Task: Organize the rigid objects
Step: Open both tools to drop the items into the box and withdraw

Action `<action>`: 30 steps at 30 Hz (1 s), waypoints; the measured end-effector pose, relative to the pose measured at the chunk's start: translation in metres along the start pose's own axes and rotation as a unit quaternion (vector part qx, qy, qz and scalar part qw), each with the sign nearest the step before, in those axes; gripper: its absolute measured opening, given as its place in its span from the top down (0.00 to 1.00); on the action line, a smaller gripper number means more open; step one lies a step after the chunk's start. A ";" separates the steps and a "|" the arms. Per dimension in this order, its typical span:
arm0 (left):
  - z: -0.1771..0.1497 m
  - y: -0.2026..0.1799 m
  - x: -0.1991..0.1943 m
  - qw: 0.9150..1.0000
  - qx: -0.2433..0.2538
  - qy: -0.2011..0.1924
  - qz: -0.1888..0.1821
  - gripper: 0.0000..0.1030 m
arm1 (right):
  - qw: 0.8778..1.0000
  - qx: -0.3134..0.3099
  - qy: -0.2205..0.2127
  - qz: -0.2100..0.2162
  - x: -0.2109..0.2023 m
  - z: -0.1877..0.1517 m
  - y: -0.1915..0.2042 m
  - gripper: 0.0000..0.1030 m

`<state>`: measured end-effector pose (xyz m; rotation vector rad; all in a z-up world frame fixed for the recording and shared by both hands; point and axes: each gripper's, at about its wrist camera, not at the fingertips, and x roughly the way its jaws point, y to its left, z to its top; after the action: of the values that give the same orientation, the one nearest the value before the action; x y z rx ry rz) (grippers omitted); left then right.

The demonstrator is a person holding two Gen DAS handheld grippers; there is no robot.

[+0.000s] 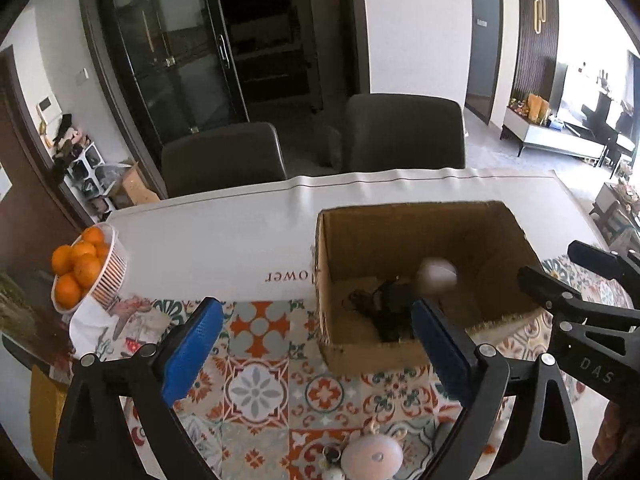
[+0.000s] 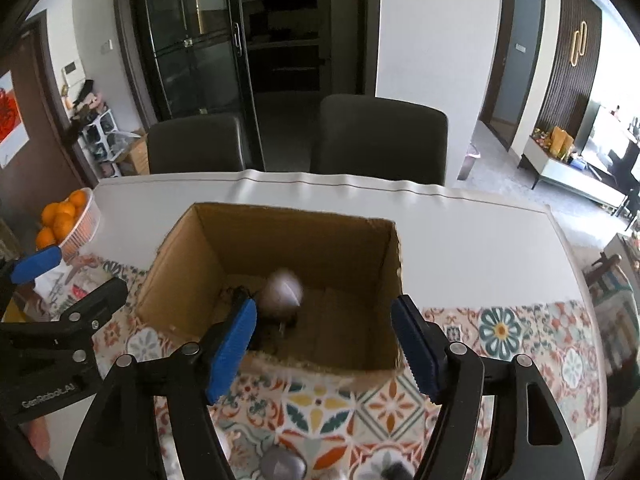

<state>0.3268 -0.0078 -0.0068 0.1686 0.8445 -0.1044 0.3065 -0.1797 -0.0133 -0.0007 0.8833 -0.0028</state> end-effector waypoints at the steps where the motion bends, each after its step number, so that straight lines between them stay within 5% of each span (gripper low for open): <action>1: -0.005 0.001 -0.004 1.000 0.003 -0.001 0.001 0.06 | 1.000 0.000 -0.006 -0.003 -0.008 -0.007 0.003 0.29; 9: -0.044 0.002 -0.047 0.999 0.013 -0.034 -0.003 0.06 | 0.999 0.002 -0.037 -0.004 -0.055 -0.046 0.018 0.24; 20: -0.112 0.005 -0.070 1.000 -0.002 -0.007 -0.012 0.06 | 0.999 -0.008 -0.041 -0.001 -0.087 -0.104 0.034 0.22; 30: -0.165 0.000 -0.075 0.999 -0.009 0.022 -0.028 0.06 | 1.000 -0.001 -0.002 0.023 -0.084 -0.155 0.033 0.22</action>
<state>0.1564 0.0255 -0.0584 0.1295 0.8934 -0.1464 0.1336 -0.1465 -0.0470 0.0182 0.8786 0.0412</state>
